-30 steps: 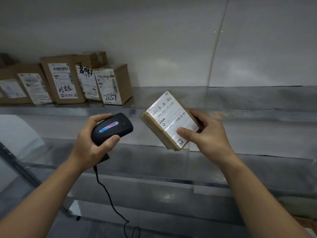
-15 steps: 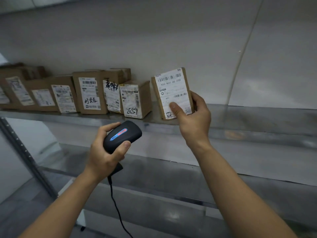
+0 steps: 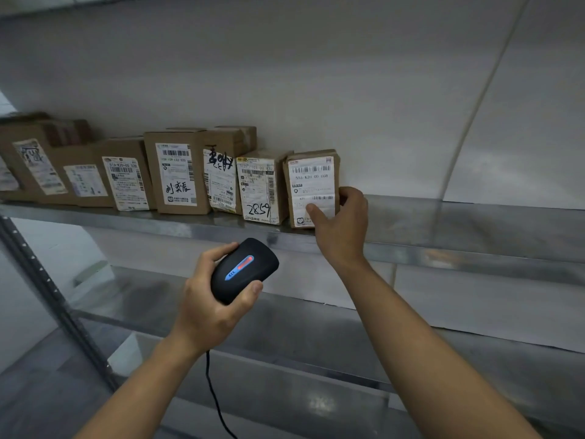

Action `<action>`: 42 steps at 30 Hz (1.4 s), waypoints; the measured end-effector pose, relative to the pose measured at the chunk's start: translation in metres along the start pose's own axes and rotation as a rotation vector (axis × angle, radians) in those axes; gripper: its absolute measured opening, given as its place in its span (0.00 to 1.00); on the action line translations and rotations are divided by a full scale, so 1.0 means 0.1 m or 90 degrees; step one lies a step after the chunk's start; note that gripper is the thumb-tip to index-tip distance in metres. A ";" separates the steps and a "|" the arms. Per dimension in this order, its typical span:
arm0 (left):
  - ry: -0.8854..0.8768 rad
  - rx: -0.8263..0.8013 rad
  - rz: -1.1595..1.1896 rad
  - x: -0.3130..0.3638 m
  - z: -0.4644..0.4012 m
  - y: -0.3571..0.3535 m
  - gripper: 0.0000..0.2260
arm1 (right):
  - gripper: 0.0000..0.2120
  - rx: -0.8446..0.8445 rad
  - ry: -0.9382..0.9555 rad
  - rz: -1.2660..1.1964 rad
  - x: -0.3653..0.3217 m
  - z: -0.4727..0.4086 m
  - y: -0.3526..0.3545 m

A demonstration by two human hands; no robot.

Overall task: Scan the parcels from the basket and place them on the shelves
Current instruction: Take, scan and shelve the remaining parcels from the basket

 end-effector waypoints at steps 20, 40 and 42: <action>0.016 -0.047 0.059 -0.07 0.16 -0.37 0.30 | 0.31 -0.084 -0.024 0.050 0.01 0.09 0.43; 0.073 -0.333 0.245 0.44 1.45 -2.23 0.26 | 0.22 0.020 -0.145 0.186 0.83 0.60 2.95; 0.076 -0.353 0.252 0.58 1.63 -2.43 0.26 | 0.22 0.043 -0.169 0.195 0.92 0.70 3.30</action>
Point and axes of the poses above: each hand's wrist, its own z-axis away from the middle knuckle, its own y-axis out of the back of the hand, x = y × z, the point moved 10 cm from there along -z, towards the middle knuckle, and after that the axes turned 14 degrees about x, right-handed, at the moved point
